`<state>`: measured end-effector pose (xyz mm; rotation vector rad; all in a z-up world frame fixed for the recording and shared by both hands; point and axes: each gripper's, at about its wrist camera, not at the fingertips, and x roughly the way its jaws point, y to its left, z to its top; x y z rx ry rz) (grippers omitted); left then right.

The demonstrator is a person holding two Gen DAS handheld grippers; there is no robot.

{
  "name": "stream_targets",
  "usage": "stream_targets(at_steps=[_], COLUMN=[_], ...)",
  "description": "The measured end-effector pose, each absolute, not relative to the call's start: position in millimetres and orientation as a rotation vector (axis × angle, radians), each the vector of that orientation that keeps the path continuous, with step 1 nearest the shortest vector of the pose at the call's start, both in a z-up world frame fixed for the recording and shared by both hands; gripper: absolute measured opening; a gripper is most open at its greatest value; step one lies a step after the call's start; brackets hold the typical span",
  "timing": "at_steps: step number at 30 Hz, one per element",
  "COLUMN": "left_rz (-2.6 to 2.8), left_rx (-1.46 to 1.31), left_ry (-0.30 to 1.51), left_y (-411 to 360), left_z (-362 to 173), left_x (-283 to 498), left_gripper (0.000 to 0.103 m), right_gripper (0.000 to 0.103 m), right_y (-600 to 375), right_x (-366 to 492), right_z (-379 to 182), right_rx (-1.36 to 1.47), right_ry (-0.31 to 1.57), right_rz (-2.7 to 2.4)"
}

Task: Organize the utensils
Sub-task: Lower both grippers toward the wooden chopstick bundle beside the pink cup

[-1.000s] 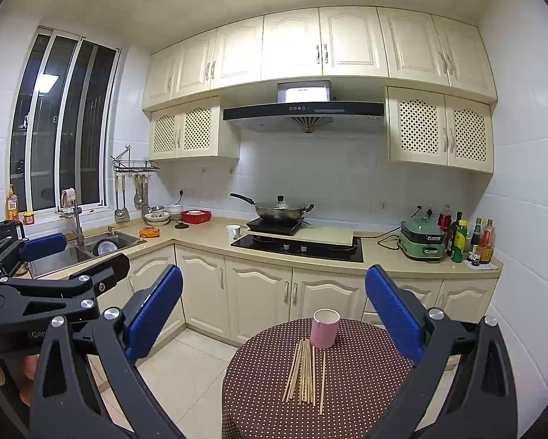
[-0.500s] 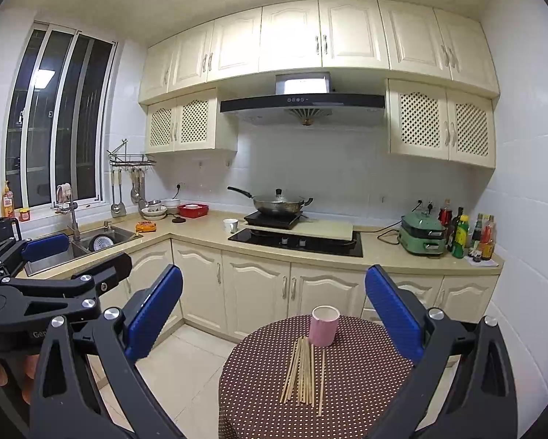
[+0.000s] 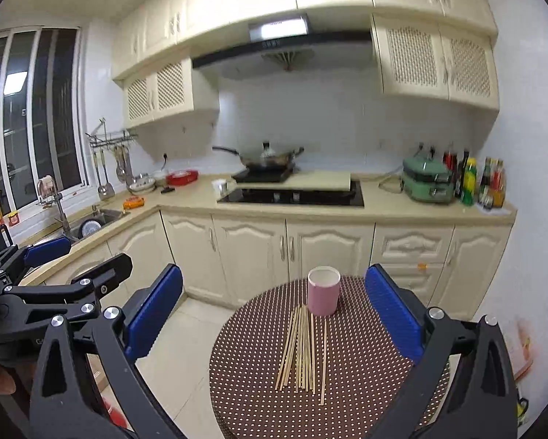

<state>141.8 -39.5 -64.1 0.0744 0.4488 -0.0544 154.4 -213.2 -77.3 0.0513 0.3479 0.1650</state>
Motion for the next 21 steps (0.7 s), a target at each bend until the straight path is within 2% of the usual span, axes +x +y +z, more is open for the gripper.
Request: stream_targets(at_steps=[9, 17, 19, 21], left_rz=[-0.057, -0.067, -0.065, -0.063], left_rx=[0.091, 0.057, 0.024, 0.016], left_ry=[0.643, 0.897, 0.985, 1.055], left_y=[-79.7, -92.7, -90.1, -90.9], left_z=[-111.2, -185.4, -213.2, -236.6], left_x=[250.8, 329.9, 349.3, 362.6], left_gripper=[0.096, 0.096, 0.096, 0.096], right_gripper=[0.096, 0.095, 0.093, 0.079], right_y=[-254.4, -279.6, -286.0, -291.7], right_x=[269.0, 347.1, 364.5, 378.8], right_z=[-124.1, -198.2, -217.2, -237.3], right_rx=[0.092, 0.065, 0.08, 0.085], right_ry=[0.562, 0.818, 0.89, 0.966], right_rz=[0.173, 0.16, 0.165, 0.167])
